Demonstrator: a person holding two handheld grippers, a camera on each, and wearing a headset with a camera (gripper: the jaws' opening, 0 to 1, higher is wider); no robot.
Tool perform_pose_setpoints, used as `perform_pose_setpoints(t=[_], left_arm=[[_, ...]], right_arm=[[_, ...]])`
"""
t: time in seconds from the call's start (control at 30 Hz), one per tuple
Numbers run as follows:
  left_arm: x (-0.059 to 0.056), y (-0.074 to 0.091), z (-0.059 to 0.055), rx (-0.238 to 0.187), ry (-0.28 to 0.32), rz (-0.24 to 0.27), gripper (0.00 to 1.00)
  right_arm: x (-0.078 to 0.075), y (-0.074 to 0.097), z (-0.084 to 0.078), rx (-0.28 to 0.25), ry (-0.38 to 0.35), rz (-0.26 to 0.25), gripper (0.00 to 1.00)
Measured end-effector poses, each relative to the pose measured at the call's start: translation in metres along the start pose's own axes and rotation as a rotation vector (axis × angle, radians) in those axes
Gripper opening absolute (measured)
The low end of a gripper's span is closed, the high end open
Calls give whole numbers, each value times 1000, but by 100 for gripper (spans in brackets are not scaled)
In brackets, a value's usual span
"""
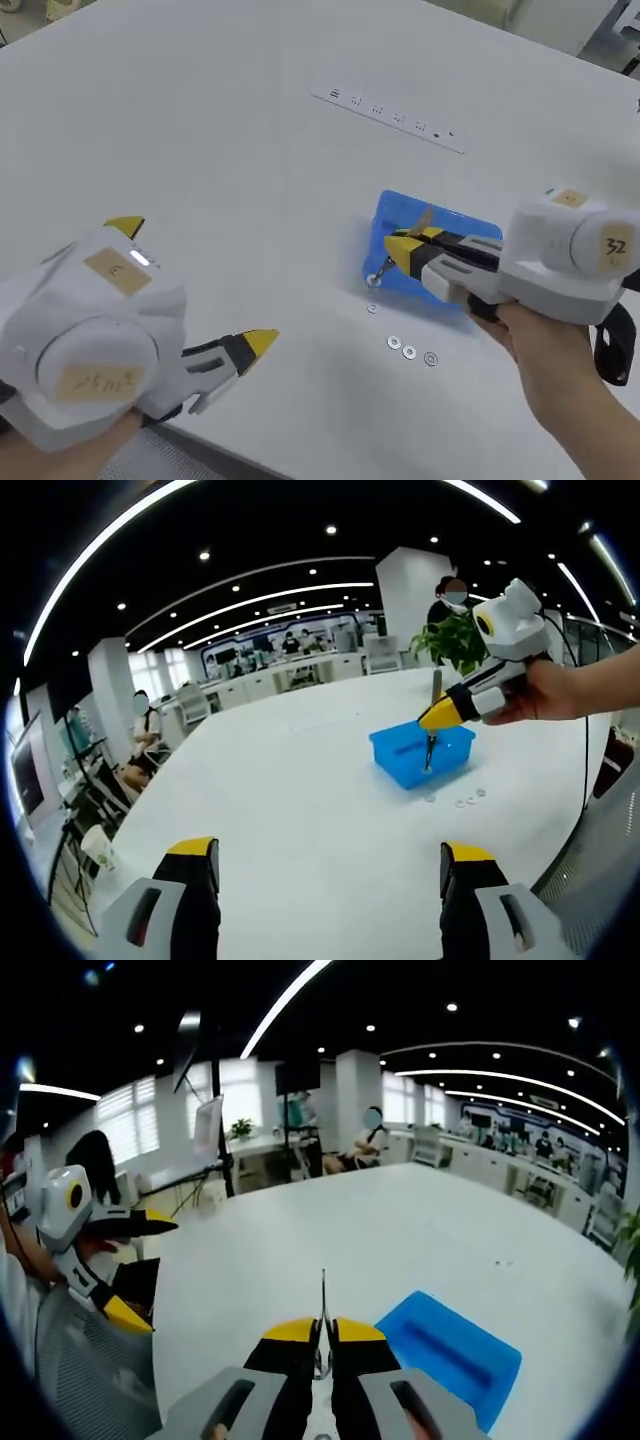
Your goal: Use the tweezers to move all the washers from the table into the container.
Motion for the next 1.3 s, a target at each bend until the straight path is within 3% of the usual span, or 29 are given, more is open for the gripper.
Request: perform_pose_setpoints(t=[0.2, 0.43, 0.53, 0.7, 1.0, 1.3], left_arm=[[-1, -1, 0, 4, -8, -4, 94], [1, -3, -2, 17, 2, 4, 94], [0, -5, -3, 26, -14, 3, 94], [-3, -7, -4, 49, -46, 4, 94], [-3, -8, -4, 62, -48, 4, 93], [-4, -8, -5, 73, -52, 6, 93]], right_arm=[[-12, 0, 11, -16, 18, -53, 1], [-27, -11, 12, -23, -10, -108, 1], [-33, -19, 9, -3, -4, -126, 1], [-42, -34, 0, 25, -16, -132, 1], [-59, -51, -7, -13, -161, -140, 2], [-58, -63, -17, 16, -160, -156, 2]])
Point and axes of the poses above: the centre of the closed fingertips' face, and the gripper's own axes: y roughly backward along the fingers, x roughly to its left, z roughly out of its top, the point moved 9 cm from there along y, roughly backward along the fingers, and after that the axes turned 14 degrees about x, right-handed, at the moved point
